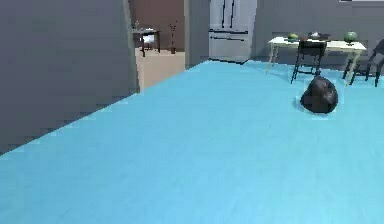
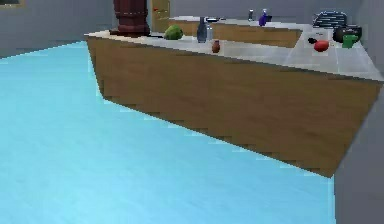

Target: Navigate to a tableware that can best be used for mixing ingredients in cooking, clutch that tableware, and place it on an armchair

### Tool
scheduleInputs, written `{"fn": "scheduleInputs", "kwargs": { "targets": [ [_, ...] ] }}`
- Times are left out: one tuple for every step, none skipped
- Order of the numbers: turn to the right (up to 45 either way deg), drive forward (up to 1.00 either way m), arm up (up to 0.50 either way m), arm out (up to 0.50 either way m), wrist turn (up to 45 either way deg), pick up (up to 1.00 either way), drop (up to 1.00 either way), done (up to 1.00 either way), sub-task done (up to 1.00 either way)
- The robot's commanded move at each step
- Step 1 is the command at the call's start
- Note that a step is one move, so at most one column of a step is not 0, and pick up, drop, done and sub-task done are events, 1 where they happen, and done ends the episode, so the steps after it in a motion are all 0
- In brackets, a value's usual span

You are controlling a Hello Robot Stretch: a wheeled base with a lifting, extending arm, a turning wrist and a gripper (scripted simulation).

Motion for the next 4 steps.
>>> {"fn": "scheduleInputs", "kwargs": {
  "targets": [
    [30.0,0.0,0.0,0.0,0.0,0.0,0.0,0.0,0.0],
    [0.0,0.05,0.0,0.0,0.0,0.0,0.0,0.0,0.0],
    [-33.0,0.0,0.0,0.0,0.0,0.0,0.0,0.0,0.0],
    [0.0,1.0,0.0,0.0,0.0,0.0,0.0,0.0,0.0]
  ]
}}
